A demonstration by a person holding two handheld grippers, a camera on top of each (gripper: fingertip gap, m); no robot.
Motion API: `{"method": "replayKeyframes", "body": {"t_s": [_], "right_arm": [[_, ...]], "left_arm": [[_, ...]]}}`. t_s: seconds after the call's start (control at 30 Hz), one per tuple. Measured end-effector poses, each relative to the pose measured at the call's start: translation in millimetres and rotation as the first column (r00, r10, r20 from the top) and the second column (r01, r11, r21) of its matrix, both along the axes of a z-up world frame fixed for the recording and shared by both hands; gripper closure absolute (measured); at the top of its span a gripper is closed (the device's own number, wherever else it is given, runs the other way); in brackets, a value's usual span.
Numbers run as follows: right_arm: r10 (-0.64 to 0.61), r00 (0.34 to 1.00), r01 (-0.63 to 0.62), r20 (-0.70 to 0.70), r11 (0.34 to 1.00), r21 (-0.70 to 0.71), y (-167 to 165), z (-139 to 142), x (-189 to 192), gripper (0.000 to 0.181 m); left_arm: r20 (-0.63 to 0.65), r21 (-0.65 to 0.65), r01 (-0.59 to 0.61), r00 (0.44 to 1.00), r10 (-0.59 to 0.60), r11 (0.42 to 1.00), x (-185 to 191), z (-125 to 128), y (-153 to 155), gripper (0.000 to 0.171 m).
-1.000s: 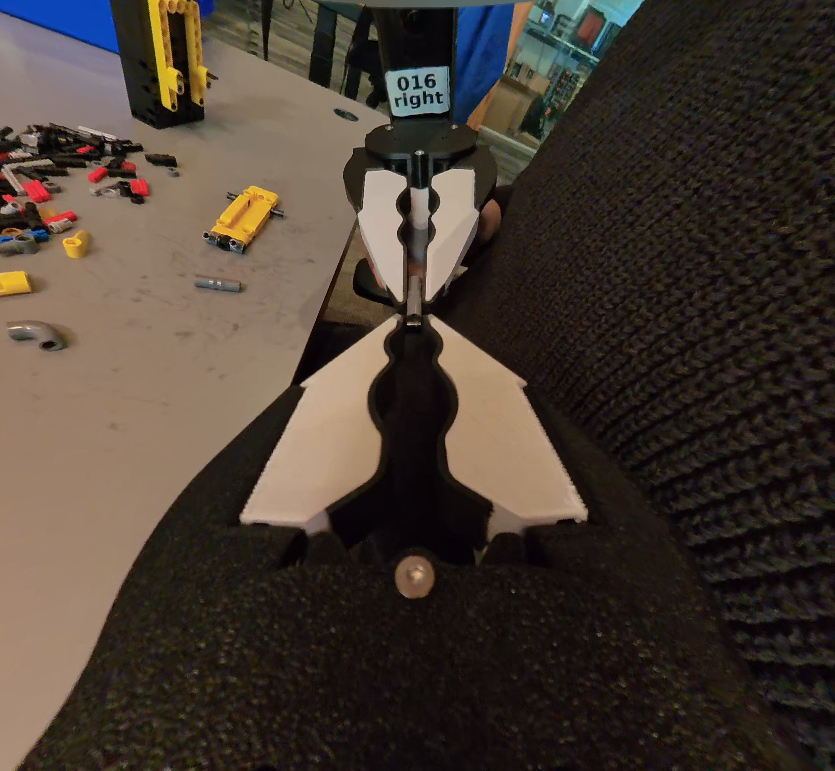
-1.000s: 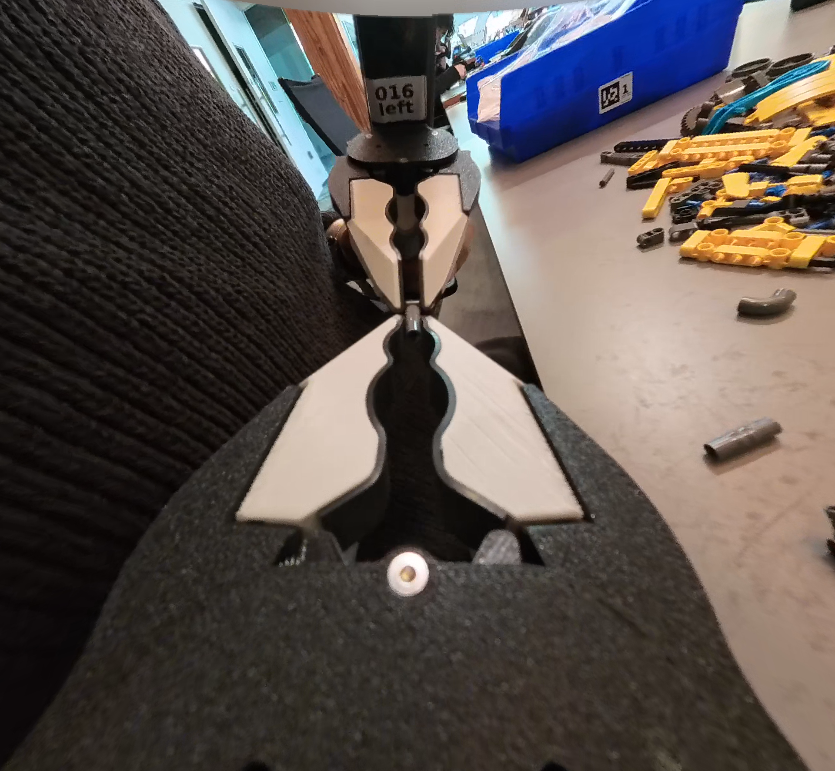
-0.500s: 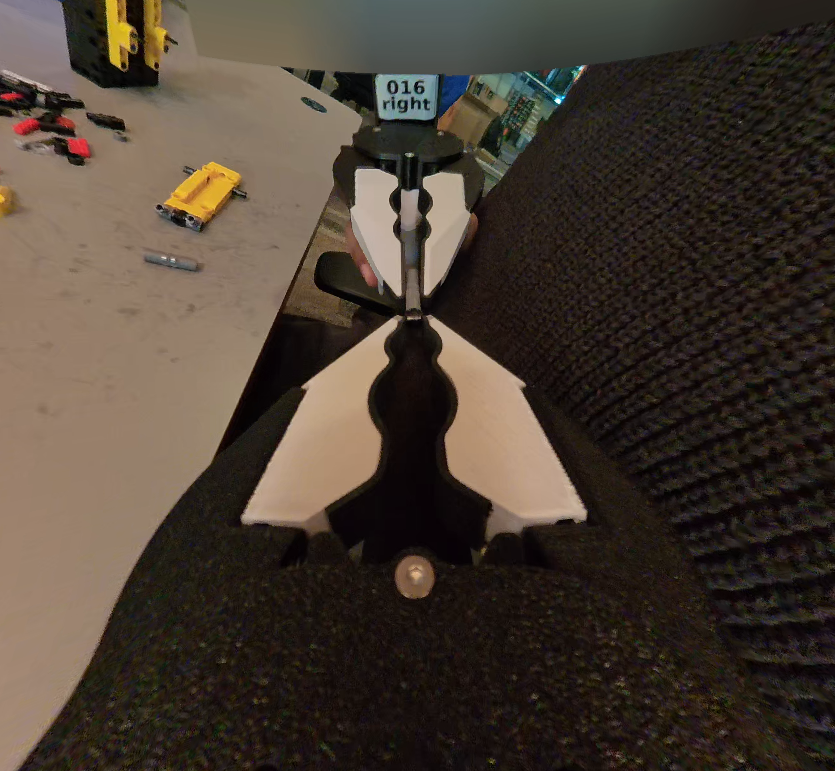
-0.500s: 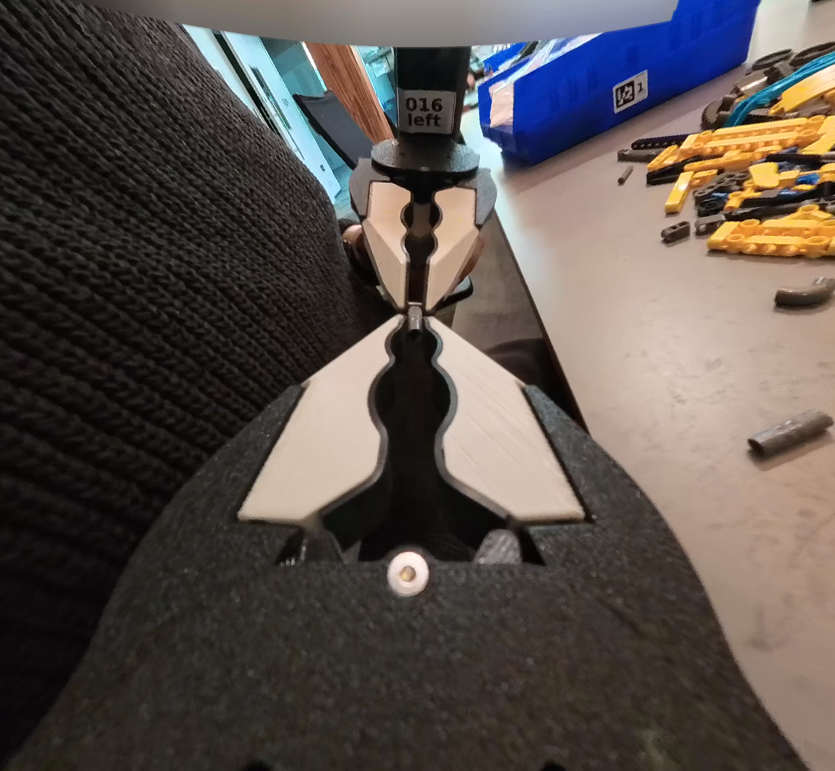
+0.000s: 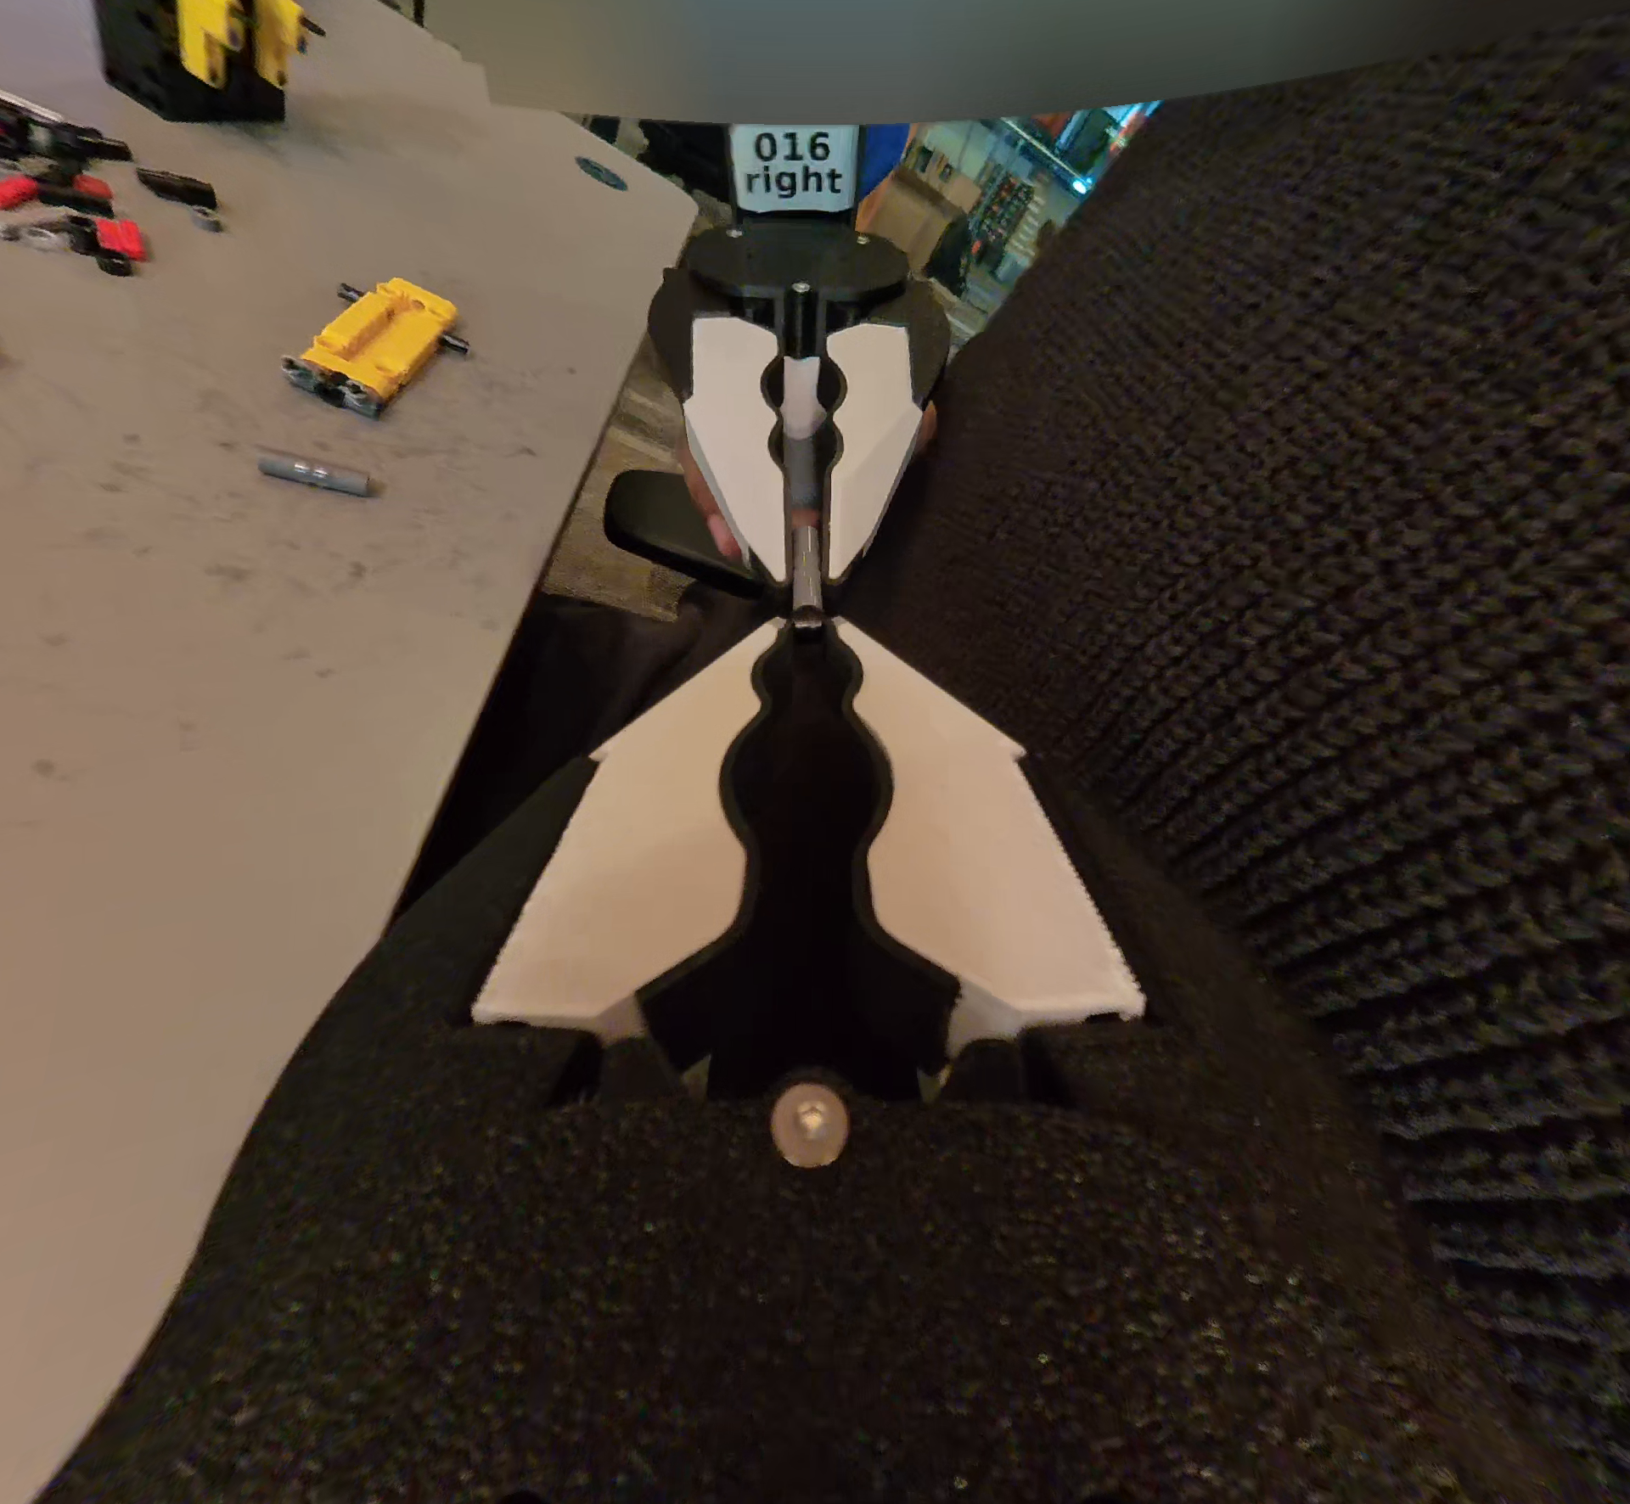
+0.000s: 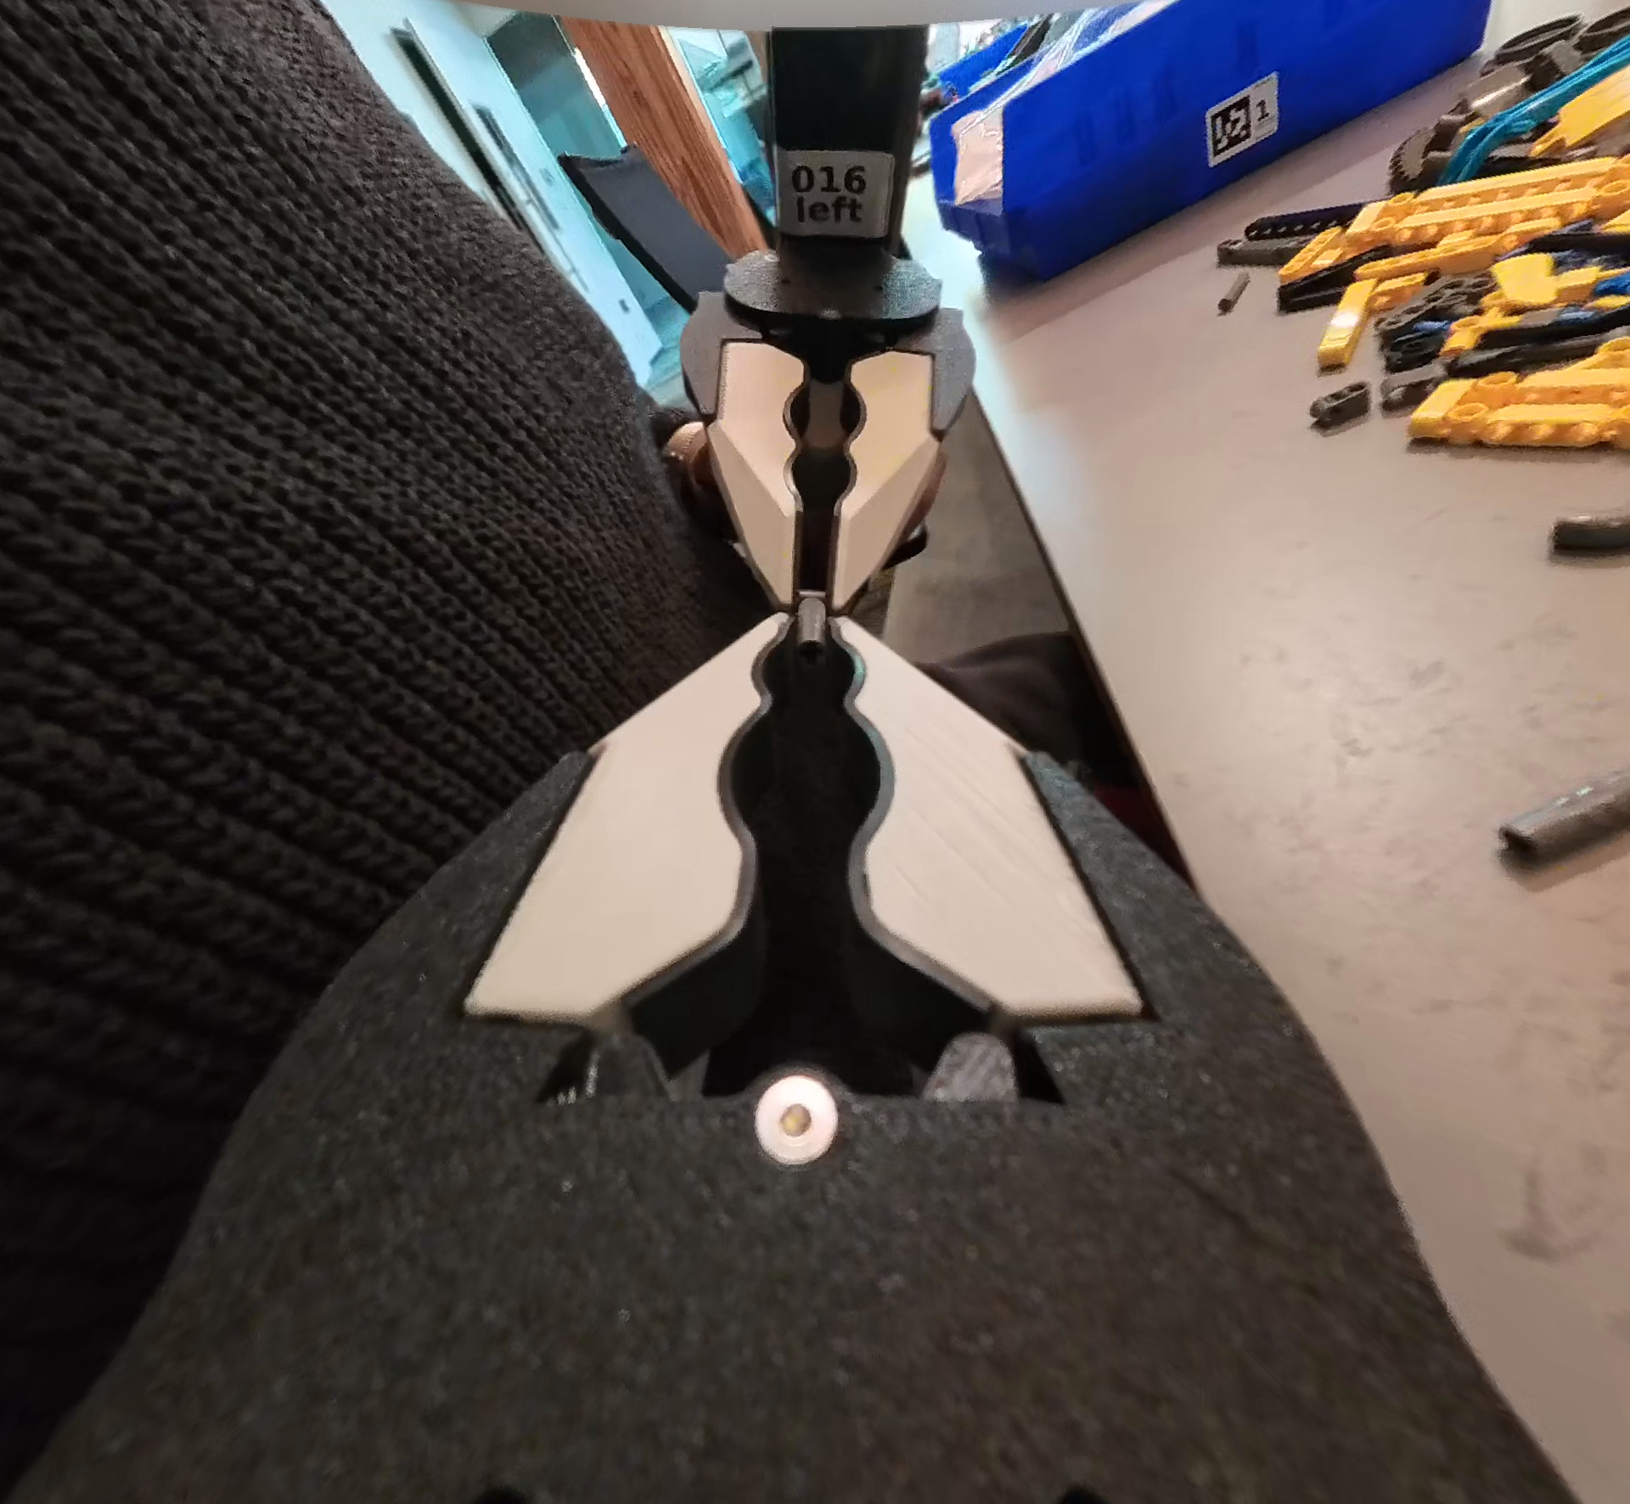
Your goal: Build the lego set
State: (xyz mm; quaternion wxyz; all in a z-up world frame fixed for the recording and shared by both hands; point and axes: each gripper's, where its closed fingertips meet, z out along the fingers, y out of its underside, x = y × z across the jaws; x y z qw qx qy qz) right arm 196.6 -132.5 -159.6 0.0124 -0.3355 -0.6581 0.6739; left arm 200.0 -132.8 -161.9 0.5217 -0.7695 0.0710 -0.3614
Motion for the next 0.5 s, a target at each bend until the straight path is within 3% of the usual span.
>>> {"method": "replayKeyframes", "body": {"t_s": [0.1, 0.23, 0.33, 0.5], "right_arm": [[-0.035, 0.998, 0.041, -0.049, 0.991, 0.128, 10.3, -3.5, -17.3, 0.175], [-0.162, 0.986, 0.165, -0.034, 0.942, 0.291, 43.6, -12.9, -48.4, 0.162], [-0.285, 0.953, 0.302, -0.102, 0.872, 0.384, 77.3, -10.7, -57.3, 0.163], [-0.459, 0.881, 0.441, -0.117, 0.704, 0.557, 102.9, -36.7, -67.1, 0.163]], "left_arm": [[-0.104, -0.01, -0.048, 0.994, 0.046, 0.999, -18.2, -4.4, 10.2, 0.167], [-0.308, -0.022, -0.164, 0.94, 0.15, 0.986, -52.0, -8.6, 28.0, 0.167], [-0.452, -0.072, -0.269, 0.867, 0.209, 0.961, -78.6, -25.8, 33.2, 0.166], [-0.513, -0.114, -0.378, 0.814, 0.271, 0.919, -100.0, -42.9, 44.2, 0.166]]}}
